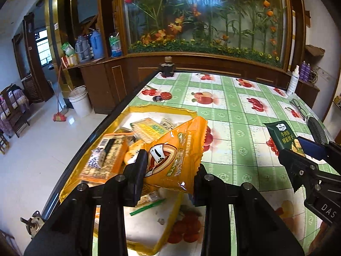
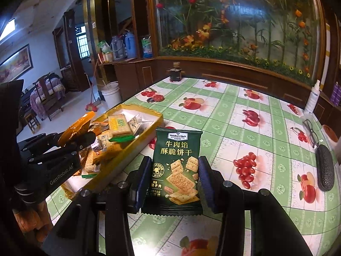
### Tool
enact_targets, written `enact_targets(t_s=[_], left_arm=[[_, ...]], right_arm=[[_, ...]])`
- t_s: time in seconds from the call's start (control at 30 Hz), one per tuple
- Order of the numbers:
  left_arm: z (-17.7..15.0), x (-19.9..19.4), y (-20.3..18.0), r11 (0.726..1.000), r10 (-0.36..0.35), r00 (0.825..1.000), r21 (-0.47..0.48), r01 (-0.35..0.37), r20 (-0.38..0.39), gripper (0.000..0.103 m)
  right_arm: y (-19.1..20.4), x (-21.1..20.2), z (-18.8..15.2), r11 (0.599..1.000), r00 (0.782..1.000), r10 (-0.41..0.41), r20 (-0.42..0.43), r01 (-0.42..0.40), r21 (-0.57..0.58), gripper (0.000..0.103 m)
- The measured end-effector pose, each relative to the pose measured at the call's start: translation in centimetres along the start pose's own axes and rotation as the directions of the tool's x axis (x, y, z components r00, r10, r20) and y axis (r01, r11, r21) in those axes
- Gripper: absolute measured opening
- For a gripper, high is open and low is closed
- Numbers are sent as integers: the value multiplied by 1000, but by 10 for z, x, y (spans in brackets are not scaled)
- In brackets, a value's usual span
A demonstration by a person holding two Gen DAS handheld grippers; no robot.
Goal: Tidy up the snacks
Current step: 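Carry the chip bag with the left gripper while the right gripper carries the green pack, then lower the chip bag into the tray and open the left gripper while the right gripper releases the green pack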
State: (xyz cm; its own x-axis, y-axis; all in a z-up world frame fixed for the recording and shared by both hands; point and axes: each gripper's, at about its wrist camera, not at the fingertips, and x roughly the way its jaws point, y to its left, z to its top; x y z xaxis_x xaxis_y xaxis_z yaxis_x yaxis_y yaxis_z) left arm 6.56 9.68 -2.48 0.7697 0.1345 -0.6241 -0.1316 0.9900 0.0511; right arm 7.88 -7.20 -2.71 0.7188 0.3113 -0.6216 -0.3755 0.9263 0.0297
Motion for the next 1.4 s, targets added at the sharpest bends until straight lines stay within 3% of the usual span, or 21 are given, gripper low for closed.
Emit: enact_targets(t_s=[0.67, 1.07, 1.4], left_arm=[[-8, 1, 56, 994, 78, 997, -83, -77, 4, 31], [-13, 18, 91, 984, 119, 992, -129, -123, -40, 31], [-11, 39, 114, 978, 131, 987, -149, -144, -93, 31]], right_arm=[[61, 24, 17, 988, 989, 143, -23, -144, -63, 45], [92, 69, 34, 968, 968, 241, -67, -244, -52, 45], [105, 116, 65, 963, 960, 264, -91, -268, -30, 45]])
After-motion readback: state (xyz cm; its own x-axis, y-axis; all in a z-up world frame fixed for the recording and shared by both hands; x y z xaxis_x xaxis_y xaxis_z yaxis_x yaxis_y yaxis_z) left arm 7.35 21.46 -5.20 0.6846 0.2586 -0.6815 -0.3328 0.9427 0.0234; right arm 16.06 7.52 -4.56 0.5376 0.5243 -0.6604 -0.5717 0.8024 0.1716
